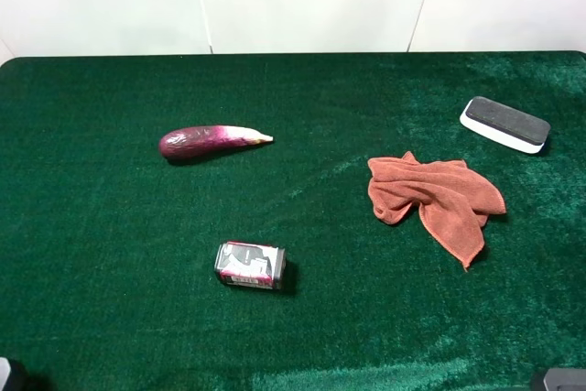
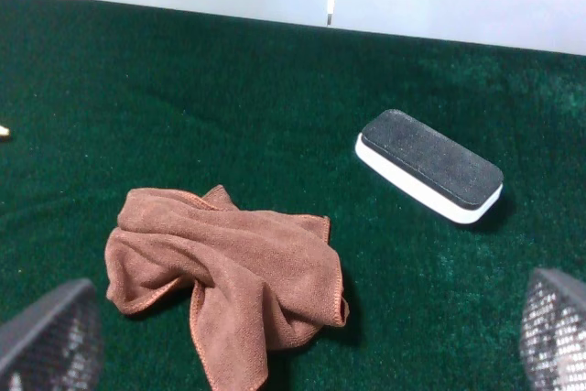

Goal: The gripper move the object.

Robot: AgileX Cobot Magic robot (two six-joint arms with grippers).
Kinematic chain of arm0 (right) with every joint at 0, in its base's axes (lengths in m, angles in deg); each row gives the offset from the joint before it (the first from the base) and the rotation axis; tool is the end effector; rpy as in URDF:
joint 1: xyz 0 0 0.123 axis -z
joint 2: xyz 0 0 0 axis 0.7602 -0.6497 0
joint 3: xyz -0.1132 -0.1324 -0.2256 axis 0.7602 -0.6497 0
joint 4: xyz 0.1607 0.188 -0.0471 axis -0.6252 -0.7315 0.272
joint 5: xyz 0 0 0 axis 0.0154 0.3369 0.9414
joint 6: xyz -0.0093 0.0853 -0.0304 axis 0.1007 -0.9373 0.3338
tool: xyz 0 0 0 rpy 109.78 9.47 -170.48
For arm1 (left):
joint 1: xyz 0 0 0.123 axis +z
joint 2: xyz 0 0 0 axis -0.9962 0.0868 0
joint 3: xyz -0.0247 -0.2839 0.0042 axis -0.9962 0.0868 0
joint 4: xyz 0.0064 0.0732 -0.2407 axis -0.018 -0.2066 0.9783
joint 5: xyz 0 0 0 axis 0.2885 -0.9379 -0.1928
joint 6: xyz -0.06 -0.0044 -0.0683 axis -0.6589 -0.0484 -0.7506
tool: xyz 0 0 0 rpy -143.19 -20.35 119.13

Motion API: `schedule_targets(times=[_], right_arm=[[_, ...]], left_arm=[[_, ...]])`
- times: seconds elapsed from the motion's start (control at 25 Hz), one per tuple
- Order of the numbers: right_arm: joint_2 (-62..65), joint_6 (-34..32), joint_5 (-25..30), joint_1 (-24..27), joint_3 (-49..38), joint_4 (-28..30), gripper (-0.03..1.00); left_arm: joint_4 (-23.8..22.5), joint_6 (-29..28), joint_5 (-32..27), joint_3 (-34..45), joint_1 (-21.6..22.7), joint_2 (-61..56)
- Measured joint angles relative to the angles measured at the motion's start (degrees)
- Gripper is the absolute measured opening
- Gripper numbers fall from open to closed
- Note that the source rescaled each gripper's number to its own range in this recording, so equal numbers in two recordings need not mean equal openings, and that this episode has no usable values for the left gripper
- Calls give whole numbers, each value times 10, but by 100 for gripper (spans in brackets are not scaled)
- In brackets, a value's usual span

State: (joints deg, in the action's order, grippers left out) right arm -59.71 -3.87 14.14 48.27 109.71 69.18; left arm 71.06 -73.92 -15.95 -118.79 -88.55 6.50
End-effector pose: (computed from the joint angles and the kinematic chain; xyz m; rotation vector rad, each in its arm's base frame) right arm -0.0055 0.0119 0.2818 -0.1836 1.9803 0.0944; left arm -0.0065 -0.0034 0.2785 0.0875 2.0272 -0.0811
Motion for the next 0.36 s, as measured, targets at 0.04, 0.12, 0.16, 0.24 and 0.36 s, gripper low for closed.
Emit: schedule_targets(times=[0.04,0.12,0.16,0.24,0.36], right_arm=[[0,0,0,0,0,0,100],[0,0,0,0,0,0,100],[0,0,0,0,0,0,100],[0,0,0,0,0,0,100],[0,-1,0,0,0,0,100]], left_arm=[[0,0,0,0,0,0],[0,0,0,0,0,0],[0,0,0,0,0,0],[0,0,0,0,0,0],[0,0,0,0,0,0]])
